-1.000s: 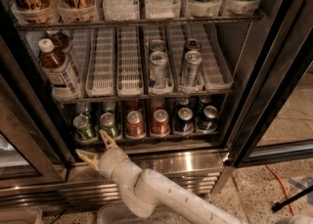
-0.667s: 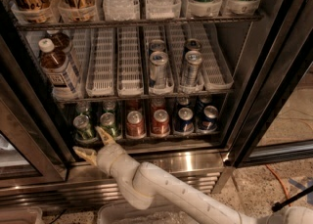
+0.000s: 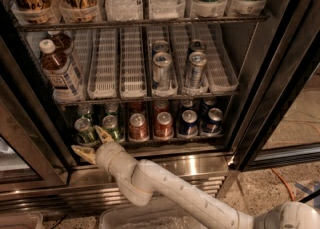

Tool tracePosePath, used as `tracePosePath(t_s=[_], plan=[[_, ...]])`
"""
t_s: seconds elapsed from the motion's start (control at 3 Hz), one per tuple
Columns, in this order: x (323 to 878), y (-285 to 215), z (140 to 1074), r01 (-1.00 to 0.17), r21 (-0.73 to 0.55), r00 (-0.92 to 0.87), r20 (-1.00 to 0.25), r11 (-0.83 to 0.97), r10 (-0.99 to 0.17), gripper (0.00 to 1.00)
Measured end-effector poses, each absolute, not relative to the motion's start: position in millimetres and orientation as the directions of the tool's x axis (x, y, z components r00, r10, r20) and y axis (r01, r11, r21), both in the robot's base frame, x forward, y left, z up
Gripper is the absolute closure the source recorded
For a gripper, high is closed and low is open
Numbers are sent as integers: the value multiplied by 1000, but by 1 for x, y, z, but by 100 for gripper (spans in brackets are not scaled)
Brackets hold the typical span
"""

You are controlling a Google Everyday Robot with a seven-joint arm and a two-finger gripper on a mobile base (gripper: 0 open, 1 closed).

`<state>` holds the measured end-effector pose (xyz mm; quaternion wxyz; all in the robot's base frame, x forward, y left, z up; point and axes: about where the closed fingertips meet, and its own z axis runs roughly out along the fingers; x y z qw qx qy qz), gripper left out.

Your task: Pick green can from bottom shelf of fridge

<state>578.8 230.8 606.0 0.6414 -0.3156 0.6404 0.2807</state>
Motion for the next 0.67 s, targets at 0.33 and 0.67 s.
tracePosePath(t_s=[0.33,0.67], plan=[[606,236,604,-745,-50,36,-999,665,-34,33],[614,240,603,-747,-49,34,-999,663,-35,33]])
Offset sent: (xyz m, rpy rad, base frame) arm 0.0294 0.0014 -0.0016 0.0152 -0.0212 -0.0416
